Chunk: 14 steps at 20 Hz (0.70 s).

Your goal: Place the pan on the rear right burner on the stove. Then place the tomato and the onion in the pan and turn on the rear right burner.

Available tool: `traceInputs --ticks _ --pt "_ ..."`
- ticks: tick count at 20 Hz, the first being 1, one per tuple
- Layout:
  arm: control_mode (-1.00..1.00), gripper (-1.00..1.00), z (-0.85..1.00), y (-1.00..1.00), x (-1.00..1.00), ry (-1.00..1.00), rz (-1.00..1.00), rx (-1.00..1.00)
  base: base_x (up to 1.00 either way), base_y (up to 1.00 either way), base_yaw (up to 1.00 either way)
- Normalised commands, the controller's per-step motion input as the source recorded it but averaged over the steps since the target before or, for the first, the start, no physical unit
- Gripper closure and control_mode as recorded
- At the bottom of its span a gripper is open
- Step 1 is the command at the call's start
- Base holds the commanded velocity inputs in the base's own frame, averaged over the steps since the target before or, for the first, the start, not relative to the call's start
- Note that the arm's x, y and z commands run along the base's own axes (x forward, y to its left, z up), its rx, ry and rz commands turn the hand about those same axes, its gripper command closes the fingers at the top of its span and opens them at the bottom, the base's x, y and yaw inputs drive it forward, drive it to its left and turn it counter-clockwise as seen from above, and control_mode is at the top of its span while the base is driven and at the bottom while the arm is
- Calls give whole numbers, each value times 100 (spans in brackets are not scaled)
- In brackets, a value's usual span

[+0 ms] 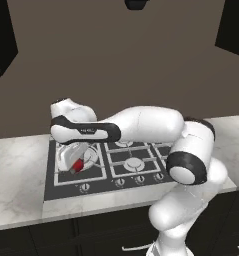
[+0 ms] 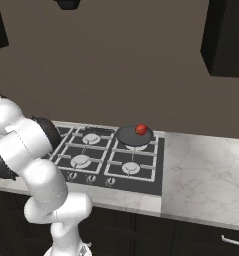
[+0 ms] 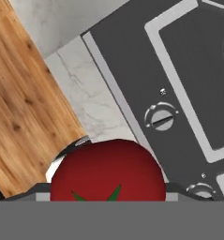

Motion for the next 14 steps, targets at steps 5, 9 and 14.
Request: traceInputs --ticks 5,9,14 --pt "-100 100 35 -68 30 0 -9 8 0 0 0" --pt "-100 100 29 -60 42 0 -13 3 0 0 0" --pt "-100 100 25 -57 56 3 -16 0 0 0 0"
